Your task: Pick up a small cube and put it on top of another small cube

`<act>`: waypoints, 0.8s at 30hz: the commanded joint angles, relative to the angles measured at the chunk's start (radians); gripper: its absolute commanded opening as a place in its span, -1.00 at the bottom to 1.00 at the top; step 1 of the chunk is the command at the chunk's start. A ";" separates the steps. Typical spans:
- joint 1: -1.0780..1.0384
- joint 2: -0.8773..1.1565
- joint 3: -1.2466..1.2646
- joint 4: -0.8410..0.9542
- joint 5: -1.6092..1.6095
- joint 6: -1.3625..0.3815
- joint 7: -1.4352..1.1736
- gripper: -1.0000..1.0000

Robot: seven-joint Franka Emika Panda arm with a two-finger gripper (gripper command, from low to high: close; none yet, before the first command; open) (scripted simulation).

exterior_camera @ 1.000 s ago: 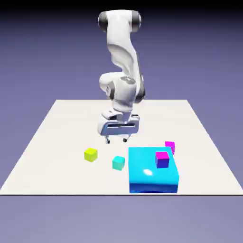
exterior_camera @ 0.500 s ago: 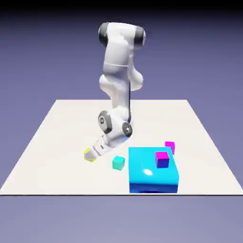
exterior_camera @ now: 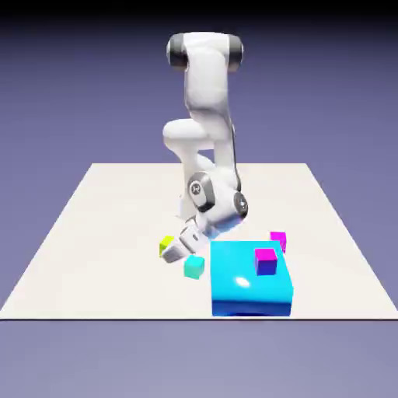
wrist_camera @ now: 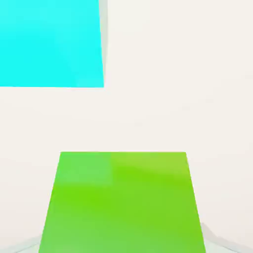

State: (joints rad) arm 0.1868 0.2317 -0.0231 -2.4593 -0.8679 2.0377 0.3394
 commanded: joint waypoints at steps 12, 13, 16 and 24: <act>-0.021 0.054 0.435 0.332 0.048 -0.291 -0.139 -1.00; -0.023 0.058 0.471 0.360 0.052 -0.315 -0.151 -1.00; -0.028 0.071 0.577 0.441 0.065 -0.386 -0.186 -1.00; -0.038 0.084 0.566 0.417 0.044 -0.353 -0.171 1.00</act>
